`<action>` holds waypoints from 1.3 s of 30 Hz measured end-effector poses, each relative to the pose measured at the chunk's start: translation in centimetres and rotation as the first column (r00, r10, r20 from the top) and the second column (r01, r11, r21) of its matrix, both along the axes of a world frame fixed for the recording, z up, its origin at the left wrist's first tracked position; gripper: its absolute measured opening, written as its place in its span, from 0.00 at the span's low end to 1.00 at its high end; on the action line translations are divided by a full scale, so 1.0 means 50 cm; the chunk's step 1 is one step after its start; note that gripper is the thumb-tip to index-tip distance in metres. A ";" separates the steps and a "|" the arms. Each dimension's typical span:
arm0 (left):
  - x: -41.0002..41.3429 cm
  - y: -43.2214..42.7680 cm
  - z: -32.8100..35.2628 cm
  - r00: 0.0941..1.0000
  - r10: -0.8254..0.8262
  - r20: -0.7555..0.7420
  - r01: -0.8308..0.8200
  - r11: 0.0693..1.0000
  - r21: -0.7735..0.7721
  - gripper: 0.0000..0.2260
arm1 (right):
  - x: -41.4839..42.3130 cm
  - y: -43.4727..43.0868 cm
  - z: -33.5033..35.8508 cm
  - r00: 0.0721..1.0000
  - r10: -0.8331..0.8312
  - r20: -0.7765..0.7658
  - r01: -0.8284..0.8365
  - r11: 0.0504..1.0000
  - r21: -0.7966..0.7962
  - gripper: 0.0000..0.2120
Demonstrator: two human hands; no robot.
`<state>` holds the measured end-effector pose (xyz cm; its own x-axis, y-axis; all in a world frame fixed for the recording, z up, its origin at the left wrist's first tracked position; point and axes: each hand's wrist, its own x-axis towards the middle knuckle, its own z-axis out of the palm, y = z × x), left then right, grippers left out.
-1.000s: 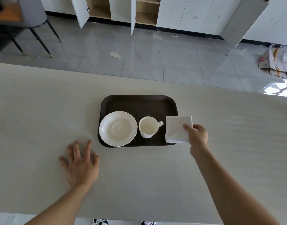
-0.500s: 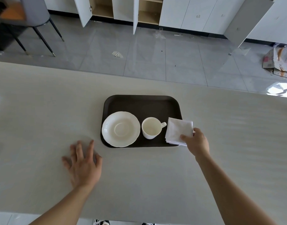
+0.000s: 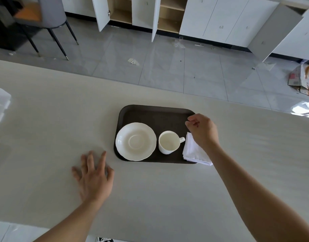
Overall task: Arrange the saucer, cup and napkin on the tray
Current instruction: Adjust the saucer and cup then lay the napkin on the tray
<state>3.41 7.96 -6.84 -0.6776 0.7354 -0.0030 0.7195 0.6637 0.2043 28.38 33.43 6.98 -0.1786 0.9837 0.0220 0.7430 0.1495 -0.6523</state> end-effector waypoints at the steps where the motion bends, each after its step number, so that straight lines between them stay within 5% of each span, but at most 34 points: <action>1: 0.001 0.000 0.002 1.000 0.001 0.003 -0.001 1.000 0.003 0.27 | -0.025 0.010 0.003 0.999 0.047 0.002 -0.047 0.999 -0.008 0.05; 8: 0.004 0.000 0.011 1.000 0.008 0.023 -0.009 1.000 0.029 0.26 | -0.162 0.048 -0.017 0.887 0.427 0.177 -0.405 0.902 -0.147 0.10; 15: 0.000 0.002 0.004 1.000 0.011 0.011 -0.011 1.000 0.018 0.26 | -0.238 0.061 -0.061 0.728 0.584 0.360 -0.495 0.810 -0.314 0.16; 22: -0.003 0.000 -0.009 1.000 0.009 -0.020 -0.009 1.000 0.014 0.26 | -0.266 0.073 -0.080 0.677 0.641 0.362 -0.517 0.764 -0.387 0.04; 39: -0.005 -0.002 -0.009 1.000 -0.004 -0.031 0.004 1.000 0.009 0.25 | -0.286 0.110 -0.098 0.713 0.608 0.349 -0.534 0.794 -0.292 0.08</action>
